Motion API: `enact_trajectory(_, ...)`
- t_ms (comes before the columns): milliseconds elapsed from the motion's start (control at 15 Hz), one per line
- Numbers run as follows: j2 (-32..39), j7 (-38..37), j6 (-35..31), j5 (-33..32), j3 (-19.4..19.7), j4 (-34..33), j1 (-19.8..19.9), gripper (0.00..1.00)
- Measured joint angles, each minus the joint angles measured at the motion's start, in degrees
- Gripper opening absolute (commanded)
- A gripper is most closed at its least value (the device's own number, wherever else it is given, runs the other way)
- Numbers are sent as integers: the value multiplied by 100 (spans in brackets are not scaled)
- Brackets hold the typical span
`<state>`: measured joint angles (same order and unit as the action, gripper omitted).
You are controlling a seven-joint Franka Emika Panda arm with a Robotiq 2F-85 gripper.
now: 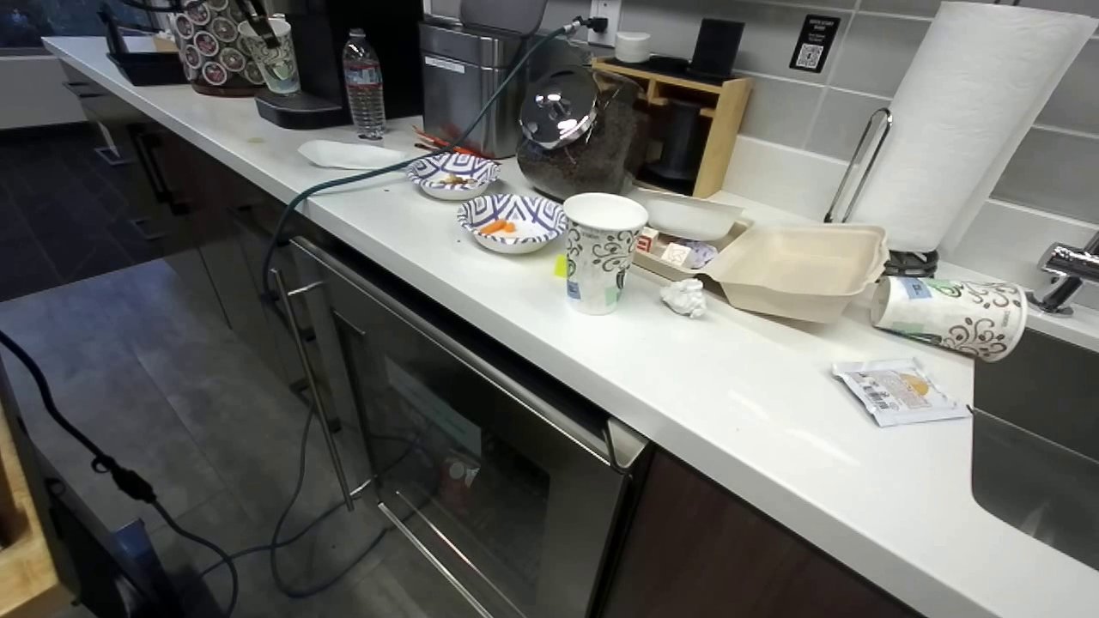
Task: Place the cup on the coffee maker
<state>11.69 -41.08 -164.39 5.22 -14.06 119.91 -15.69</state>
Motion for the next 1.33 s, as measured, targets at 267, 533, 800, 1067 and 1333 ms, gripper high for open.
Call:
enact_trajectory(267, 192, 53, -59, 30, -43, -175, -40, 1)
enact_trajectory(533, 378, 128, -59, 45, -6, -342, -143, 1)
enact_trajectory(800, 521, 191, -59, 45, 48, -504, -258, 1)
enact_trajectory(1067, 613, 251, -59, 45, 71, -632, -328, 1)
enact_trajectory(1333, 666, 322, -59, 45, 77, -736, -372, 1)
